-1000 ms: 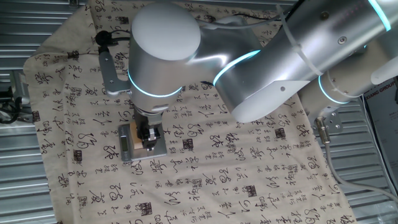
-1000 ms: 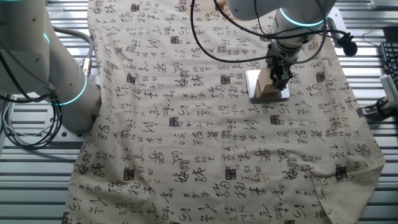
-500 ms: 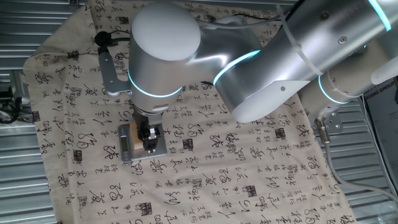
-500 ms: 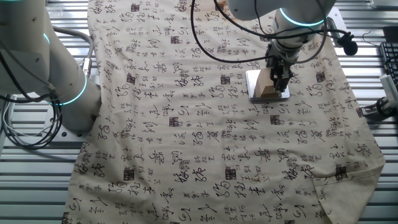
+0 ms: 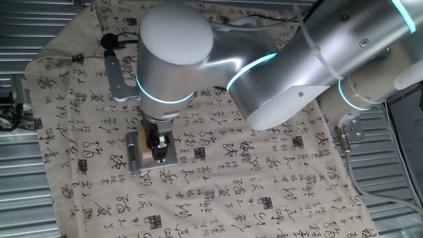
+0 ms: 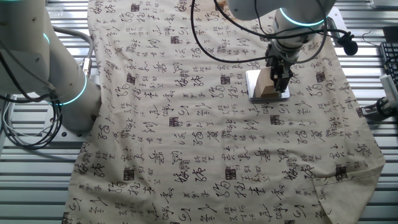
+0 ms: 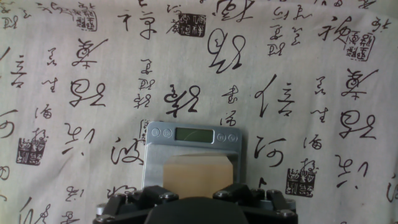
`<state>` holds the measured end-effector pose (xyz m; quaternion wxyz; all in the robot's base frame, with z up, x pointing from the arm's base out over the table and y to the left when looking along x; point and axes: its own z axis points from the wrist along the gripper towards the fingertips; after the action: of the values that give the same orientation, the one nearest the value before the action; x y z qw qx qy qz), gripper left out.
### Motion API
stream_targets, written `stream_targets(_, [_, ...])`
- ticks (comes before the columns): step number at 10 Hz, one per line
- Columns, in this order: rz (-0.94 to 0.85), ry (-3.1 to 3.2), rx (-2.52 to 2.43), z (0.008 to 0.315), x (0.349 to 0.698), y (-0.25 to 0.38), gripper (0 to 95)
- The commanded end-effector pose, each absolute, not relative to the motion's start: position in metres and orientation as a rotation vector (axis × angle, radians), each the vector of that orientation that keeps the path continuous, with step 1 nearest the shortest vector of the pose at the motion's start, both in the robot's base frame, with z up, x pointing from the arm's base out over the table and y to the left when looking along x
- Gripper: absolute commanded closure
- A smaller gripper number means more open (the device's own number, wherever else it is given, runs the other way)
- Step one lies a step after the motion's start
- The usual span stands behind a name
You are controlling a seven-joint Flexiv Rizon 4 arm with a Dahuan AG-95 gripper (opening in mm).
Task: Place the block on the scale
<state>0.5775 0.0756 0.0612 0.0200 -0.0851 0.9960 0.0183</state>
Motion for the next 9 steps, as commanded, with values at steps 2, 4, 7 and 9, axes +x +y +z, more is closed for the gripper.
stream_targets(2, [0.050, 3.089, -0.282, 0.067, 0.575, 0.071, 19.0])
stream_targets(4, [0.053, 3.095, -0.284, 0.077, 0.572, 0.066, 19.0])
stream_targets(7, [0.061, 3.119, -0.249, 0.106, 0.571, 0.065, 19.0])
stream_targets(9, [0.067, 3.110, -0.255, 0.112, 0.569, 0.062, 19.0])
